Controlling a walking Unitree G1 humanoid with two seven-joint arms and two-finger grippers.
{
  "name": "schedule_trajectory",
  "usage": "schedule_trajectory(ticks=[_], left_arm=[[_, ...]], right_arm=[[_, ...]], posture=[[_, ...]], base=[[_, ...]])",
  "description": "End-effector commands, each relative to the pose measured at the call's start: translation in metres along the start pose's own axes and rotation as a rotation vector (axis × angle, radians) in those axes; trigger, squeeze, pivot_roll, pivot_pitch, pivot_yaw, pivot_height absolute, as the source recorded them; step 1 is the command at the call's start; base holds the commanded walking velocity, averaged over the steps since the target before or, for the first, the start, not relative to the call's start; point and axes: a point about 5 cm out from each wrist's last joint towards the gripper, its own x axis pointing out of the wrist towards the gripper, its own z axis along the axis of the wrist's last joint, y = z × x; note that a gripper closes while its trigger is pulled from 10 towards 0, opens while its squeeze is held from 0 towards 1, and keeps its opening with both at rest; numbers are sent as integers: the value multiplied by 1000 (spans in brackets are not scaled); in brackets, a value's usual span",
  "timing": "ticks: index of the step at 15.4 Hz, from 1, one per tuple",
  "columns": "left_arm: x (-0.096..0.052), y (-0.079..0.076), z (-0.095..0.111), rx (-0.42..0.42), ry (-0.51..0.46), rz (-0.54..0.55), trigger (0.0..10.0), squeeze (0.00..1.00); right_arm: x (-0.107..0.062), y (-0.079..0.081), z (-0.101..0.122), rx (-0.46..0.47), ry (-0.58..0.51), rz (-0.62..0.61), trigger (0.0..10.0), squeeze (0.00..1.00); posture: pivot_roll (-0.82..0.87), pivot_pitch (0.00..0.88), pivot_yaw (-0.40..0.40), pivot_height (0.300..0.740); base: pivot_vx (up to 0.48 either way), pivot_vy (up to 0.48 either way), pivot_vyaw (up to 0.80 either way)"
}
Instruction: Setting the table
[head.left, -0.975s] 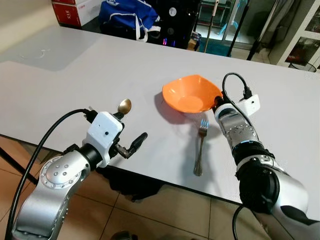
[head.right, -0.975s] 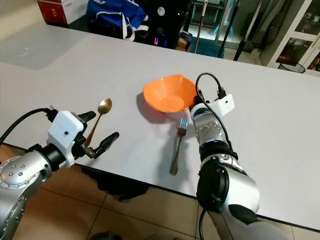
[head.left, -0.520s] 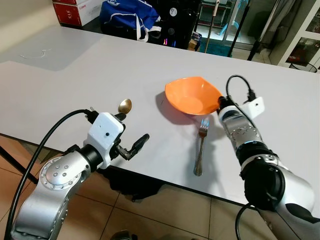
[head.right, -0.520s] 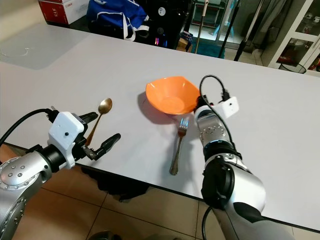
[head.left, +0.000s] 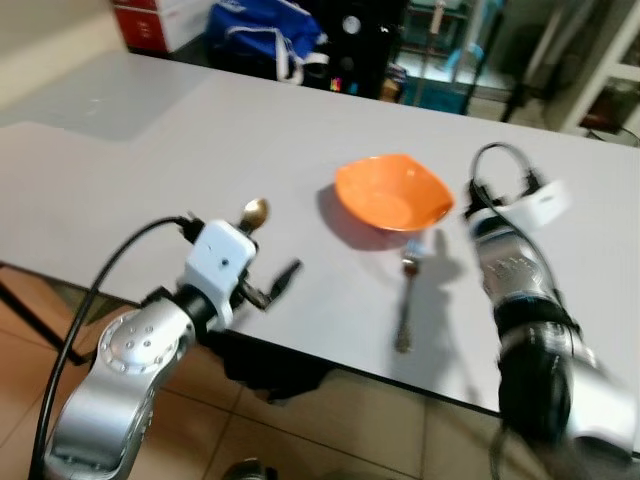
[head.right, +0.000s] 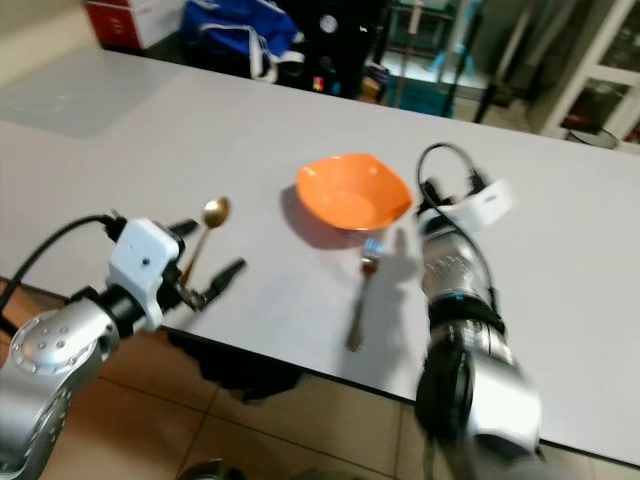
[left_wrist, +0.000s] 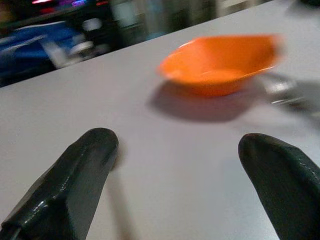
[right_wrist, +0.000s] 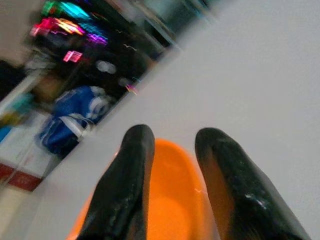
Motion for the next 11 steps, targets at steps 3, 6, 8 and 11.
schedule_trajectory(ticks=[3,6,8,11], left_arm=[[9,17,2,56,4,188,10000,0],[11,13,12,27,-58,251,10000,0],[10,12,10,33,-51,256,10000,0],[10,15,8,40,-38,278,10000,0]], right_arm=[[-35,41,-18,-245,42,228,10000,0],[-68,49,-27,-423,14,265,10000,0],[-77,47,-30,-431,33,243,10000,0],[-84,51,-29,-537,22,207,10000,0]], posture=[[71,17,-36,740],[72,17,-24,740],[75,13,-16,740],[83,5,-7,740]], base=[[0,480,0],[0,480,0],[0,480,800],[0,480,0]])
